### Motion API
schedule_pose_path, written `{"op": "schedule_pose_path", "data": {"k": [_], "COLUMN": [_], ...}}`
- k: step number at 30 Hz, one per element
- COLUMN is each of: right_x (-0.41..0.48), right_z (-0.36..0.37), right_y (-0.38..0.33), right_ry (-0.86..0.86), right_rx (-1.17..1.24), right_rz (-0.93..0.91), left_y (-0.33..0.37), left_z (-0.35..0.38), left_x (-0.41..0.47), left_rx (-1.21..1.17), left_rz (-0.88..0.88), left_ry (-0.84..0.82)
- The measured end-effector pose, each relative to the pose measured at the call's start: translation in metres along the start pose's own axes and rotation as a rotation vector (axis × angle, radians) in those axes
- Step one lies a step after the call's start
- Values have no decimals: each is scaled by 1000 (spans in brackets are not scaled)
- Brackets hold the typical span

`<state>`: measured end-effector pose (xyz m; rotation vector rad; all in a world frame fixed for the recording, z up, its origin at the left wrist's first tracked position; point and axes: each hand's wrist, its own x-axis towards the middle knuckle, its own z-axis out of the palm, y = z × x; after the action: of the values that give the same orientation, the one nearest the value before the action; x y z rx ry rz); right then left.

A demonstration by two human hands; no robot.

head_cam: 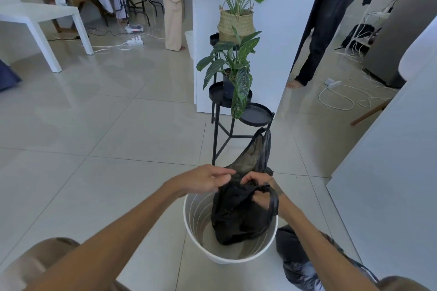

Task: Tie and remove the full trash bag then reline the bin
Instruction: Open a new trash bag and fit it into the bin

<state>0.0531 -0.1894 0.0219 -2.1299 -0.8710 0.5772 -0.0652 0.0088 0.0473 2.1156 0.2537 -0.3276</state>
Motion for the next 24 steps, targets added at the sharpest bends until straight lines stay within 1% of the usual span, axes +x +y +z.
{"op": "schedule_pose_path", "data": {"k": [3, 5, 7, 9, 10, 11, 12, 13, 16, 19, 24], "right_x": [-3, -4, -3, 3, 7, 9, 11, 12, 9, 7, 8], "right_z": [3, 4, 2, 1, 0, -2, -4, -7, -19, -34, -63], "right_y": [0, 10, 18, 24, 28, 30, 31, 32, 29, 32, 40], "right_ry": [-7, -8, 32, 75, 80, 66, 49, 41, -7, -114, -282], "right_rx": [58, 21, 20, 20, -77, -223, -364, -454, -613, -782, -907], "right_rz": [12, 41, 79, 192, 244, 264, 284, 295, 377, 438, 537], "left_y": [1, -6, -15, -20, -23, -25, -28, -31, -42, -52, -73], "left_z": [24, 33, 38, 41, 41, 41, 39, 37, 27, 19, 1], "left_x": [26, 37, 45, 47, 46, 44, 41, 37, 26, 13, -13], "left_rx": [265, 389, 440, 516, 569, 625, 669, 699, 709, 694, 697], "left_rz": [15, -59, -169, -250, -275, -291, -303, -316, -353, -331, -338], "left_ry": [4, 28, 145, 287, 353, 408, 445, 455, 377, 275, 130]}}
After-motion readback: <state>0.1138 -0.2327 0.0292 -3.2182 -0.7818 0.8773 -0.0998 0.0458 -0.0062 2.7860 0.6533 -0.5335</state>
